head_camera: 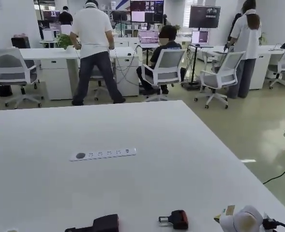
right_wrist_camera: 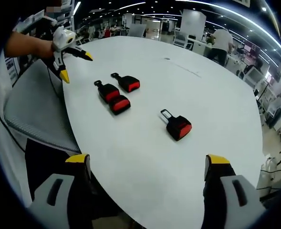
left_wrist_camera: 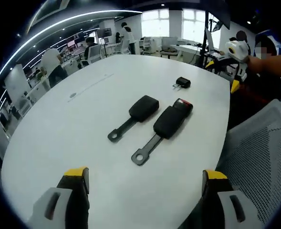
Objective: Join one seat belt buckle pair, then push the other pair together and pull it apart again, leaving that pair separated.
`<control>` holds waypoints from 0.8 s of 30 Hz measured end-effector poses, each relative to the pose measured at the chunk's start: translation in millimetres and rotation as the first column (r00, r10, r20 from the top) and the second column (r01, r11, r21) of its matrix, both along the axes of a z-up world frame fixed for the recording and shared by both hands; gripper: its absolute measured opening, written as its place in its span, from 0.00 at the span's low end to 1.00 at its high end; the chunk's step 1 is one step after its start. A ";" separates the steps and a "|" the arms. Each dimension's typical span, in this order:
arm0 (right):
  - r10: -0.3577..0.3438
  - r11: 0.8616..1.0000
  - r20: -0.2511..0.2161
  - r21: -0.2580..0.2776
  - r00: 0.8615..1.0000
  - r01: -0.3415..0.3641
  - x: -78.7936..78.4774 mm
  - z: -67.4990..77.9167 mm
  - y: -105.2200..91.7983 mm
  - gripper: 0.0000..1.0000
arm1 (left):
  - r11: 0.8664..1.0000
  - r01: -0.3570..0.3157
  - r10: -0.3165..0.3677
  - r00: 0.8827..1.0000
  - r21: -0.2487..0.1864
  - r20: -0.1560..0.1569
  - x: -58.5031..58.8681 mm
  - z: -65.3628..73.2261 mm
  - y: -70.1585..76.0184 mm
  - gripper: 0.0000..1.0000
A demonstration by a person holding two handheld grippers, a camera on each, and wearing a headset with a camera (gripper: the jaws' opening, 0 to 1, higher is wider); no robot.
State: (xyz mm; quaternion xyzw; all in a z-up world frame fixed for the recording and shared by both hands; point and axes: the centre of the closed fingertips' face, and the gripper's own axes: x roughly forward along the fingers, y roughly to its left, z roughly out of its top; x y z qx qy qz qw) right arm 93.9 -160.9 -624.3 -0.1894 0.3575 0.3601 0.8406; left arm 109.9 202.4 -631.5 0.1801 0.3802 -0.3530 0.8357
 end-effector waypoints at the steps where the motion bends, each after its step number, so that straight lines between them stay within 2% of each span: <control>1: -0.006 1.000 0.002 0.002 1.000 0.006 -0.2 -0.2 -1.4 0.99 | 1.000 -0.005 0.005 1.000 -0.002 0.002 -1.4 0.5 0.3 1.00; 5: -0.020 1.000 0.003 0.012 1.000 0.020 -5.6 -0.3 -5.9 0.99 | 1.000 -0.013 0.013 1.000 -0.018 0.002 -8.8 -1.9 -2.6 1.00; 8: -0.047 0.999 0.001 0.026 0.999 0.047 -9.5 1.5 -10.0 0.99 | 0.999 -0.025 0.025 1.000 -0.029 0.011 -14.6 -0.2 -9.9 1.00; 13: -0.079 0.996 0.004 0.040 0.997 0.078 -19.1 7.7 -12.3 0.99 | 0.998 -0.032 0.033 0.999 -0.048 0.020 -19.5 2.1 -12.6 1.00; 19: -0.084 0.996 -0.002 0.035 0.996 0.084 -24.1 6.4 -11.1 0.99 | 0.997 -0.042 0.044 0.998 -0.057 0.038 -22.6 9.5 -10.0 1.00; 24: -0.088 0.996 0.005 0.036 0.996 0.087 -28.2 9.1 -7.9 0.99 | 0.997 -0.043 0.046 0.998 -0.062 0.045 -26.4 10.4 -6.5 1.00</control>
